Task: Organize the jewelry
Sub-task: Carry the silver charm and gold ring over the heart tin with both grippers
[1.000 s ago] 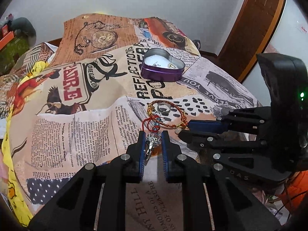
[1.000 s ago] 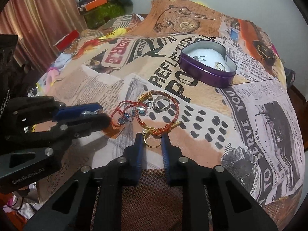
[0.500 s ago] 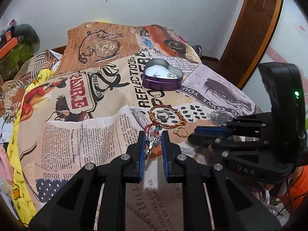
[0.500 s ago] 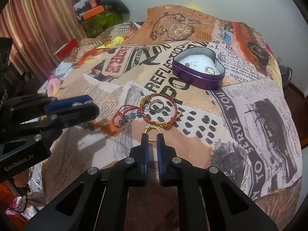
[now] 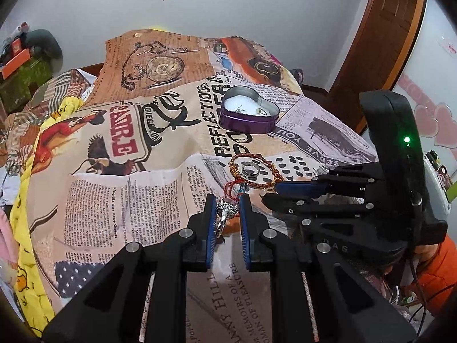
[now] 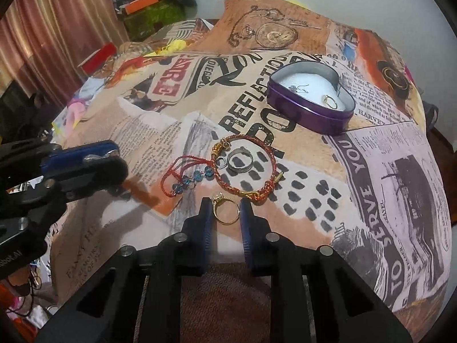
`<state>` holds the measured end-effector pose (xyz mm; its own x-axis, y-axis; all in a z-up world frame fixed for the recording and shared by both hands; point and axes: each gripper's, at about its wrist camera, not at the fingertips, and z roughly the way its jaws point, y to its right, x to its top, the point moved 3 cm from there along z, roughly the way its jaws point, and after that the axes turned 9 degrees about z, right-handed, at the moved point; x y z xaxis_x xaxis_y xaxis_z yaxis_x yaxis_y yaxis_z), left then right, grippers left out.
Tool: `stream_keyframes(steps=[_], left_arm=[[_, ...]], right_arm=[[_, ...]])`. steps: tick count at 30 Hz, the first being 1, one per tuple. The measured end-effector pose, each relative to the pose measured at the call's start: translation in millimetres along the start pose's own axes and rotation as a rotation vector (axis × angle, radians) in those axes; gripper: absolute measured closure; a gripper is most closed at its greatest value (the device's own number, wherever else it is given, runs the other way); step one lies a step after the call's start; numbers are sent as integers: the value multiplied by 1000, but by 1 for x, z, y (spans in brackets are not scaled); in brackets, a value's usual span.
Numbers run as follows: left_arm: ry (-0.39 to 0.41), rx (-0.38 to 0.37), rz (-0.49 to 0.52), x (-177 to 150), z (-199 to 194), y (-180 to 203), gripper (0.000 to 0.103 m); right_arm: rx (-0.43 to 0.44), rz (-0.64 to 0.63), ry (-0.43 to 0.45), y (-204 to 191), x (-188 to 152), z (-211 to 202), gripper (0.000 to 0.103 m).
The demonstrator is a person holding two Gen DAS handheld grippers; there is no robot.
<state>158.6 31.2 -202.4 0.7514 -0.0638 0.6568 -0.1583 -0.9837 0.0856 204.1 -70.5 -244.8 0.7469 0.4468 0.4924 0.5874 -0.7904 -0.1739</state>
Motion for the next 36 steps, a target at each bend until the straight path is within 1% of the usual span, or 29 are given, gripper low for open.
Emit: stream_keyframes(steps=[2, 5, 9, 20, 29, 33, 36], left_arm=[[4, -1, 1, 1, -1, 1, 89], [11, -5, 0, 3, -2, 1, 89], [21, -4, 11, 12, -3, 4, 89], [68, 2, 28, 41, 0, 6, 89], [115, 11, 43, 72, 6, 3, 89], [131, 10, 39, 86, 13, 0, 89], [140, 3, 36, 95, 18, -3, 89]], right_arm=[[3, -2, 4, 1, -1, -1, 86], [-18, -13, 20, -1, -2, -6, 86], [-36, -6, 60, -1, 0, -18, 86], [-64, 50, 231, 17, 26, -68, 86], [-79, 88, 352, 35, 47, -95, 86], [-84, 100, 379, 43, 56, -98, 86], [-80, 112, 384, 49, 61, -96, 86]])
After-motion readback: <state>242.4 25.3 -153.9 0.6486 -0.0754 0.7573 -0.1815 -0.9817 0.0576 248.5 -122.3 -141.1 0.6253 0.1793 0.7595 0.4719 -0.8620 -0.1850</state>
